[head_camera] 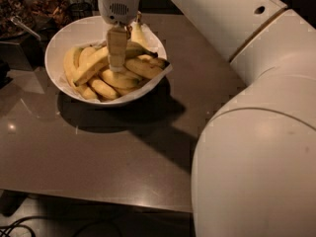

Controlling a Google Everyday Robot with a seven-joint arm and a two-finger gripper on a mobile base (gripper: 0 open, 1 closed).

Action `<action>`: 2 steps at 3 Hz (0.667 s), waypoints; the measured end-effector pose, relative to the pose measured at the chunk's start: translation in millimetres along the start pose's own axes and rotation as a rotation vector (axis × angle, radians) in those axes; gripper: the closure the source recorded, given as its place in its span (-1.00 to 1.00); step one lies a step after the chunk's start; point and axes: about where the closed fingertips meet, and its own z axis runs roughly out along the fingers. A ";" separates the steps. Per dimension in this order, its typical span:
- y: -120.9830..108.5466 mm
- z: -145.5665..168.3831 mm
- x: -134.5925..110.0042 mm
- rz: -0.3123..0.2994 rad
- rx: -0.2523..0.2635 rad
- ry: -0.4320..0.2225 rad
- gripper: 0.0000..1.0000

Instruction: Pick banana from white bowl

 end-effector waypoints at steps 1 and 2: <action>-2.1 13.0 1.2 0.006 -0.024 0.010 -0.48; -3.0 13.9 6.1 0.012 -0.004 0.026 -0.12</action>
Offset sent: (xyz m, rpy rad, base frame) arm -0.0092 -0.0255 -0.0155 -0.0978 0.0328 -0.0295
